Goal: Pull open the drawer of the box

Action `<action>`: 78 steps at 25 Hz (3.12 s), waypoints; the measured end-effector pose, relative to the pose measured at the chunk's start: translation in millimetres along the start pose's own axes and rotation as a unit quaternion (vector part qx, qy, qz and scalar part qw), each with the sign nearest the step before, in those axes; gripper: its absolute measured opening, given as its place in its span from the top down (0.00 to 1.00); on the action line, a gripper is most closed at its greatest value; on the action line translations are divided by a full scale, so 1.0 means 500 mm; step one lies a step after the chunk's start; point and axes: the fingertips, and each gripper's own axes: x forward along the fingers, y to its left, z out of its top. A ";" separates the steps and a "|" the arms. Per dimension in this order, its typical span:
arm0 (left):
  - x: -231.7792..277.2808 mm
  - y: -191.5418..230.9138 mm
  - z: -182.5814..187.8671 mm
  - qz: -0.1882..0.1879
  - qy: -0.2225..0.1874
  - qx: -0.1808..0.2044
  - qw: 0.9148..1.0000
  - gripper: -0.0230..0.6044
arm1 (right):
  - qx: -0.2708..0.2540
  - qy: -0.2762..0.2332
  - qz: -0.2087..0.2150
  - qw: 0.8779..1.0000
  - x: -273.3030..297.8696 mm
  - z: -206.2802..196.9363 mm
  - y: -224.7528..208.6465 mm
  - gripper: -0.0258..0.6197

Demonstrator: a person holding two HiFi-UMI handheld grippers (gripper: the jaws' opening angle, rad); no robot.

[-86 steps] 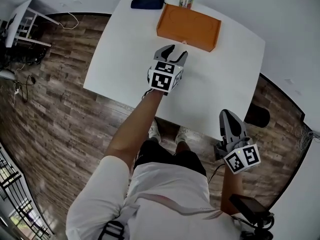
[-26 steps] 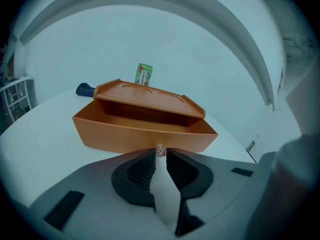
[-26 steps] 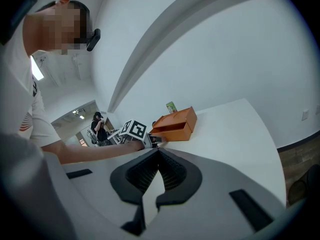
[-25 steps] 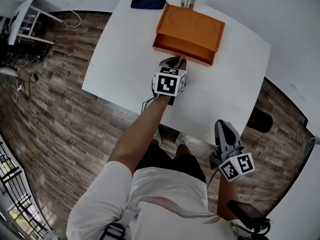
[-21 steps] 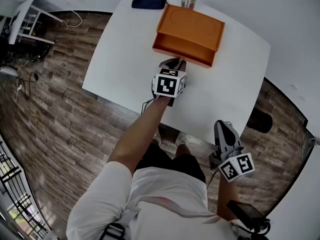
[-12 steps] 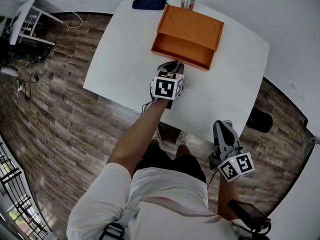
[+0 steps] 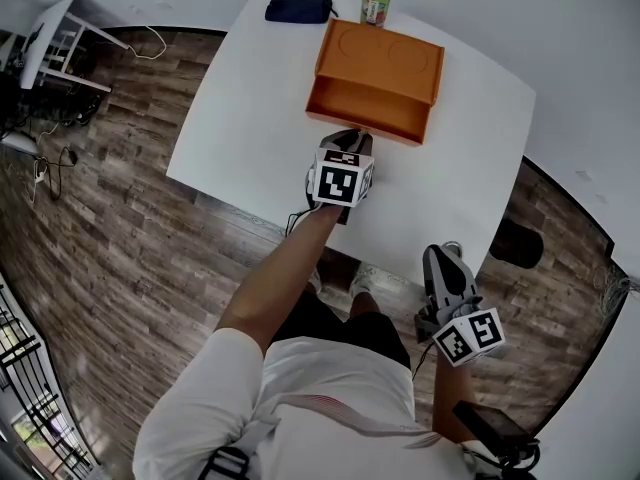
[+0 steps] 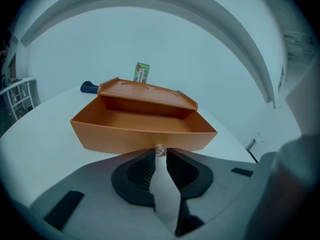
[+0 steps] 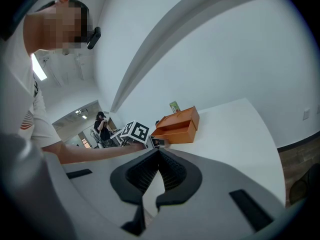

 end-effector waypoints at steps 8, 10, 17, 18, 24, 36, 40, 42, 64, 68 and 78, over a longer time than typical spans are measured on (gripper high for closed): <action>-0.005 -0.015 -0.011 0.014 -0.010 0.002 1.000 0.84 | 0.002 0.000 0.003 1.000 -0.011 -0.007 -0.001 0.96; -0.003 -0.015 -0.012 0.016 -0.010 -0.011 1.000 0.84 | 0.002 -0.001 0.002 1.000 -0.015 -0.005 -0.005 0.96; -0.005 -0.025 -0.014 0.024 -0.014 -0.021 0.999 0.84 | 0.005 -0.001 0.003 1.000 -0.024 -0.009 -0.014 0.96; -0.001 -0.027 -0.016 0.028 -0.011 -0.026 0.999 0.84 | 0.006 0.000 0.003 1.000 -0.024 -0.010 -0.015 0.96; -0.001 -0.044 -0.028 0.031 -0.011 -0.021 0.999 0.84 | 0.008 0.001 0.007 1.000 -0.030 -0.016 -0.011 0.96; -0.009 -0.054 -0.039 0.035 -0.009 -0.023 0.999 0.84 | 0.006 -0.004 0.008 1.000 -0.042 -0.006 -0.019 0.96; -0.008 -0.052 -0.038 0.044 -0.013 -0.019 0.999 0.84 | 0.005 -0.004 0.009 1.000 -0.048 -0.005 -0.020 0.96; -0.016 -0.056 -0.034 0.037 -0.024 -0.018 0.999 0.83 | 0.004 -0.006 0.009 1.000 -0.051 -0.004 -0.022 0.96; -0.593 -0.139 0.129 0.046 -0.273 -0.001 0.961 0.93 | -0.047 -0.075 0.121 0.989 -0.110 0.135 0.098 0.96; -0.691 -0.161 0.110 0.031 -0.292 0.009 0.956 0.94 | -0.061 -0.088 0.120 0.987 -0.137 0.152 0.136 0.96; -0.867 -0.167 0.036 -0.063 -0.324 0.059 0.942 0.94 | -0.090 -0.136 0.061 0.985 -0.222 0.162 0.250 0.96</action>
